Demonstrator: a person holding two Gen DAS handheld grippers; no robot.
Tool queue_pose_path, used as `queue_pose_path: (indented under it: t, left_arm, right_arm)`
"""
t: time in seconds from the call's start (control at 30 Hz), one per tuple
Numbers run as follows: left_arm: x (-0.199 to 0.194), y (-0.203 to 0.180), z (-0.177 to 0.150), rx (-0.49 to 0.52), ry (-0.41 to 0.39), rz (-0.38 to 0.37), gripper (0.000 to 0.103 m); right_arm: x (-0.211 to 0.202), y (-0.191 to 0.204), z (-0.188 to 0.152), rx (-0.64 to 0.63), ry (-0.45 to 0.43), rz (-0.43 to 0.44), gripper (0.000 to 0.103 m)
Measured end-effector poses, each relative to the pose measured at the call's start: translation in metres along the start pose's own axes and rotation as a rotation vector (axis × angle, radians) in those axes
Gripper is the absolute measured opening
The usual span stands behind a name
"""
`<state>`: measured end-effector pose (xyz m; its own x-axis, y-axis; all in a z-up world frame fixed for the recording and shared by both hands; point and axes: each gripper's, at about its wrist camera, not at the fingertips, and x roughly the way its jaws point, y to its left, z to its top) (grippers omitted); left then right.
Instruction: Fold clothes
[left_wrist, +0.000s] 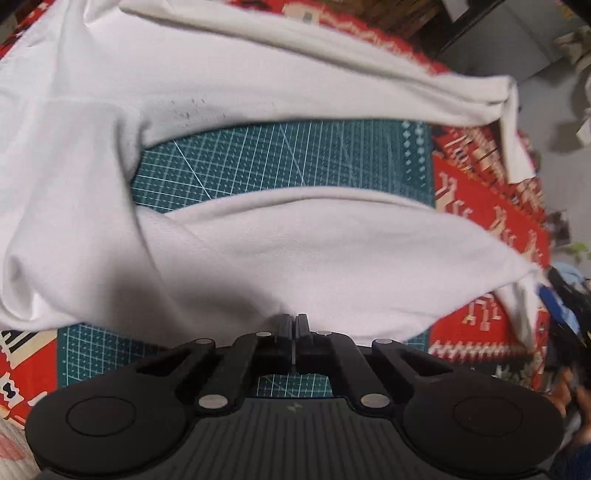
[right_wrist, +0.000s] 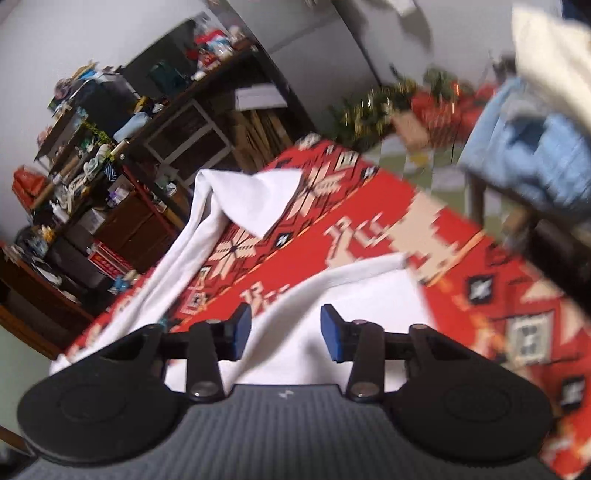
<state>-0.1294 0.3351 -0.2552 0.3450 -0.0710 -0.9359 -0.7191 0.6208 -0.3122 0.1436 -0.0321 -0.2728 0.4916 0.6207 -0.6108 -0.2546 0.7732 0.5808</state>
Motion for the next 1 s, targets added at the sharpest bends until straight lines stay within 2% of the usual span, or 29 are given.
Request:
queue_pose_path:
  t: [0.07,0.13,0.2,0.3,0.43,0.53,0.6,0.7,0.73,0.77,0.8,0.83,0.93,1.0]
  left_arm:
    - [-0.013,0.005,-0.004,-0.002,-0.028,-0.036,0.002]
    - [-0.028,0.011,-0.007,0.001,-0.06,-0.067,0.002]
    - [-0.046,0.018,-0.009,0.001,-0.093,-0.103,0.002]
    - [-0.071,0.025,-0.005,0.003,-0.158,-0.153,0.002]
    - [-0.095,0.016,0.027,0.028,-0.29,-0.158,0.0]
    - [-0.098,0.005,0.063,0.058,-0.394,-0.116,0.0]
    - [-0.091,0.0,0.088,0.067,-0.437,-0.073,0.0]
    - [-0.069,0.0,0.106,0.046,-0.375,-0.067,0.0]
    - [-0.065,0.0,0.105,0.052,-0.356,-0.075,0.002]
    - [-0.062,-0.001,0.099,0.073,-0.339,-0.085,0.008]
    - [-0.059,-0.001,0.09,0.099,-0.325,-0.092,0.01]
    - [-0.057,-0.001,0.081,0.124,-0.311,-0.098,0.015]
    - [-0.053,0.002,0.054,0.212,-0.311,-0.083,0.024]
    - [-0.052,0.005,0.036,0.273,-0.317,-0.066,0.026]
  right_arm:
    - [0.017,0.001,0.004,0.062,0.035,0.019,0.032]
    - [0.03,0.002,0.004,0.103,0.056,-0.004,0.005]
    - [0.036,0.004,0.002,0.125,0.064,-0.016,0.001]
    - [0.014,0.014,-0.003,0.094,0.026,-0.002,0.001]
    - [-0.013,0.031,0.009,0.064,-0.051,0.03,0.001]
    - [-0.026,0.045,0.023,0.039,-0.103,0.045,0.001]
    - [-0.017,0.057,0.036,0.009,-0.114,0.031,0.001]
    - [0.014,0.071,0.052,-0.003,-0.093,0.021,0.002]
    - [0.023,0.074,0.055,-0.008,-0.084,0.023,0.006]
    - [0.03,0.078,0.058,-0.014,-0.075,0.027,0.013]
    - [0.037,0.081,0.06,-0.021,-0.066,0.03,0.031]
    - [0.045,0.084,0.063,-0.027,-0.057,0.034,0.037]
    - [0.048,0.089,0.068,-0.107,-0.08,-0.004,0.037]
    - [0.04,0.08,0.068,-0.15,-0.092,-0.044,0.036]
